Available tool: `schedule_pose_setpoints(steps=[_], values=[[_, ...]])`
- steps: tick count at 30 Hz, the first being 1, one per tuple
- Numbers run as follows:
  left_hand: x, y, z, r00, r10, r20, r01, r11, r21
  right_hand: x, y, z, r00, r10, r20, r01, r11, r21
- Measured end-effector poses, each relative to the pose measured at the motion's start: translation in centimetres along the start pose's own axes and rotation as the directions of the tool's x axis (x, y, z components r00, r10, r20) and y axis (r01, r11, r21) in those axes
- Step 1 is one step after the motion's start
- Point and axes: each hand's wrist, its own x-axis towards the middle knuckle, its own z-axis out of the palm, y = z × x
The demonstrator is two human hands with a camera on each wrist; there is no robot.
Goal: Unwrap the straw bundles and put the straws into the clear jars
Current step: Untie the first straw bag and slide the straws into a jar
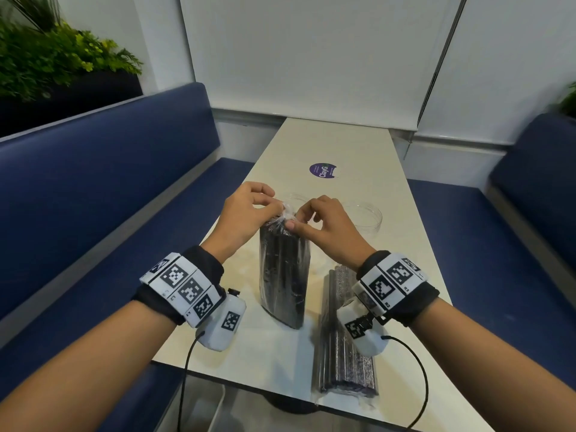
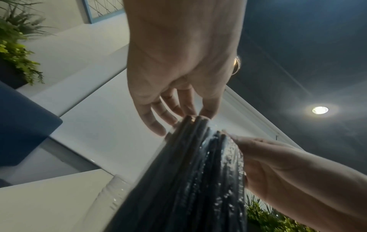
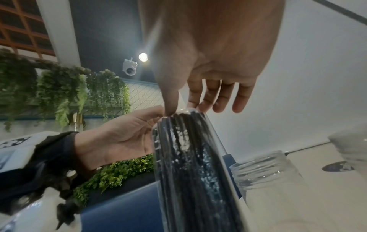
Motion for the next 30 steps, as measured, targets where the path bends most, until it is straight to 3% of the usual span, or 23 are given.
schedule_pose_setpoints(steps=[9,15,21,26,30], values=[[-0.1,0.0,-0.5,0.982,-0.188,0.029,0.189,0.937,-0.294,0.4,1.0,-0.1,0.977,-0.205,-0.05,0.197,0.971,-0.137],[-0.2,0.2,-0.5,0.989,-0.14,0.045,0.146,0.971,-0.187,0.1,0.7,0.0,0.978,-0.152,-0.141,0.147,0.988,-0.05],[-0.4,1.2,-0.1,0.993,-0.121,0.02,0.122,0.989,-0.085,0.5,-1.1,0.4,0.991,-0.071,-0.112,0.06,0.993,-0.1],[-0.5,2.0,0.1,0.993,-0.096,0.072,0.099,0.994,-0.038,0.9,-1.6,0.4,0.989,-0.127,-0.075,0.107,0.967,-0.231],[-0.5,2.0,-0.4,0.988,-0.057,0.142,0.052,0.998,0.035,0.8,-1.5,0.3,0.986,-0.141,-0.093,0.116,0.966,-0.232]])
